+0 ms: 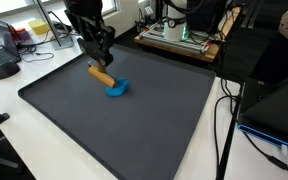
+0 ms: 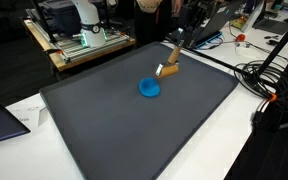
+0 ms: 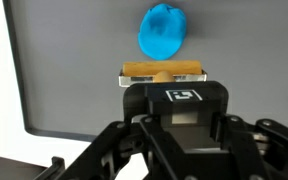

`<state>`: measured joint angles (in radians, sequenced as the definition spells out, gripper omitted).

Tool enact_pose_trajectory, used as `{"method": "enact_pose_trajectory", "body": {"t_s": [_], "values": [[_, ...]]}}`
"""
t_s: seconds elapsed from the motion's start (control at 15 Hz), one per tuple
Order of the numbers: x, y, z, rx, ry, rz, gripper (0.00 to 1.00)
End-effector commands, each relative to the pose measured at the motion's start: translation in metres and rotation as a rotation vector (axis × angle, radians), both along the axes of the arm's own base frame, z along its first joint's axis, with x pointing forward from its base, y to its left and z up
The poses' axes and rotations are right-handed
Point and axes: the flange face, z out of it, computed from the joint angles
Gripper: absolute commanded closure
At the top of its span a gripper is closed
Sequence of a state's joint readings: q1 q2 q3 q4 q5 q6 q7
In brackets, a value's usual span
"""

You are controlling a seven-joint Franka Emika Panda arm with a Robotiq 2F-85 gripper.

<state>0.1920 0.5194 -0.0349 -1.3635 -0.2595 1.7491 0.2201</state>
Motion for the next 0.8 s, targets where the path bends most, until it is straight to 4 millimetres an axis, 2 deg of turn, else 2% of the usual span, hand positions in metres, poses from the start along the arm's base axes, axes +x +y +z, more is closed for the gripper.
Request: {"method": "enact_pose_trajectory", "body": {"t_s": [0.0, 0.27, 0.73], "values": [[-0.002, 0.027, 0.004, -0.07, 0.038, 0.156, 0.77], [-0.007, 0.058, -0.005, -0.132, 0.077, 0.299, 0.77], [-0.02, 0.106, -0.035, -0.182, 0.227, 0.547, 0.77]]}}
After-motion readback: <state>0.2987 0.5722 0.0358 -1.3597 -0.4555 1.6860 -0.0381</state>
